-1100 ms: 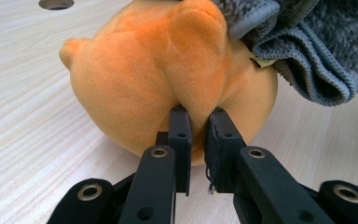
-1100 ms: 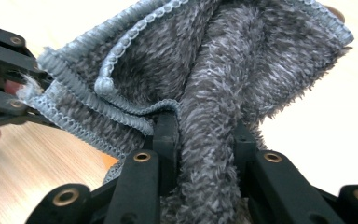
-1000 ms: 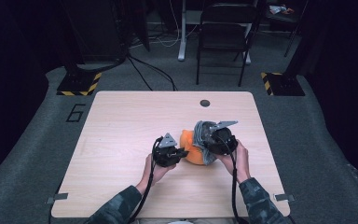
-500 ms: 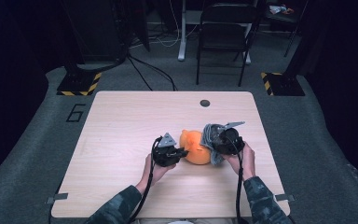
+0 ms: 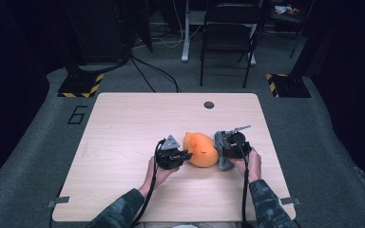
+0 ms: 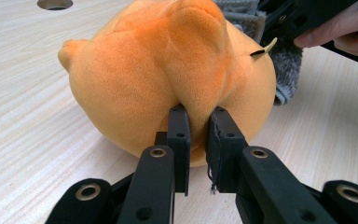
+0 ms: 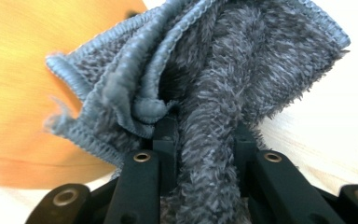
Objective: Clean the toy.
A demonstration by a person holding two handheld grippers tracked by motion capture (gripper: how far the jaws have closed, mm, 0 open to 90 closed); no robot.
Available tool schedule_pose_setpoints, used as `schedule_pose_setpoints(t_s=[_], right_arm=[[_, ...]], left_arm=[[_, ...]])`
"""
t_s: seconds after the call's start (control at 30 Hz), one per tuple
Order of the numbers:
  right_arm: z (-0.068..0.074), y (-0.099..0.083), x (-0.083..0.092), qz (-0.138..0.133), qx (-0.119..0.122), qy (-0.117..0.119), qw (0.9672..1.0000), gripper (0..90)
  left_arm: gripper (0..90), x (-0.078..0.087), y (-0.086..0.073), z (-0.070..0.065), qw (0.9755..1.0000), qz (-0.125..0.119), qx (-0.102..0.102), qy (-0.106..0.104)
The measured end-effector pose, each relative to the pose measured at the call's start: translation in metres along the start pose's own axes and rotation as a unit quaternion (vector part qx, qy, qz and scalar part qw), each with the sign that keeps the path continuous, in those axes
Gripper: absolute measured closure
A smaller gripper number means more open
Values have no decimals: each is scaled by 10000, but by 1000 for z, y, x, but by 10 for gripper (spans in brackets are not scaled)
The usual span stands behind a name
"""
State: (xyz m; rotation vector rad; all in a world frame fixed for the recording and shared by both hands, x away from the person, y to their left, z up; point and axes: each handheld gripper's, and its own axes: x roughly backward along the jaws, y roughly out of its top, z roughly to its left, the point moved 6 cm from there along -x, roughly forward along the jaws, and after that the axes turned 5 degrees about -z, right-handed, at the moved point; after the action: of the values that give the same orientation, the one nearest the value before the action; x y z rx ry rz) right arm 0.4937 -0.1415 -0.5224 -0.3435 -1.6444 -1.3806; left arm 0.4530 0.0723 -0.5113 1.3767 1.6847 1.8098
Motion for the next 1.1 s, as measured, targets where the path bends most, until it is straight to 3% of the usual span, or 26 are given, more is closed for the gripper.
schedule_pose_setpoints(t_s=[0.17,0.27,0.33,0.47,0.57,0.67,0.8,0.93,1.0,1.03,1.1], right_arm=[[-2,-13,-18,388,80,-156,9991,710],[0,-11,-16,420,301,-331,9981,710],[0,-8,-11,415,312,-391,9979,711],[-6,1,6,158,169,-366,9991,713],[-3,13,25,-186,35,-130,9997,713],[9,26,42,-602,65,141,9981,713],[38,39,57,-952,294,483,9939,713],[66,43,61,-1076,678,556,9903,712],[76,44,60,-1134,845,575,9883,712],[78,45,58,-1241,984,589,9856,712],[80,43,52,-1141,999,502,9872,711]], left_arm=[[800,0,0,0,10000,-13,11,-4],[800,0,0,1,10000,-42,19,-26],[800,0,0,1,10000,-40,-3,-40],[799,0,-1,1,10000,3,-31,-29],[799,0,-1,0,10000,9,-88,-32],[800,-1,0,-2,9999,-24,-134,-15],[804,-1,1,-5,9995,-12,-310,0],[803,-2,2,-10,9988,-9,-494,17],[803,-2,2,-10,9987,-1,-509,13],[803,-2,1,-10,9989,9,-468,2],[803,-2,0,-8,9989,49,-467,-10]])
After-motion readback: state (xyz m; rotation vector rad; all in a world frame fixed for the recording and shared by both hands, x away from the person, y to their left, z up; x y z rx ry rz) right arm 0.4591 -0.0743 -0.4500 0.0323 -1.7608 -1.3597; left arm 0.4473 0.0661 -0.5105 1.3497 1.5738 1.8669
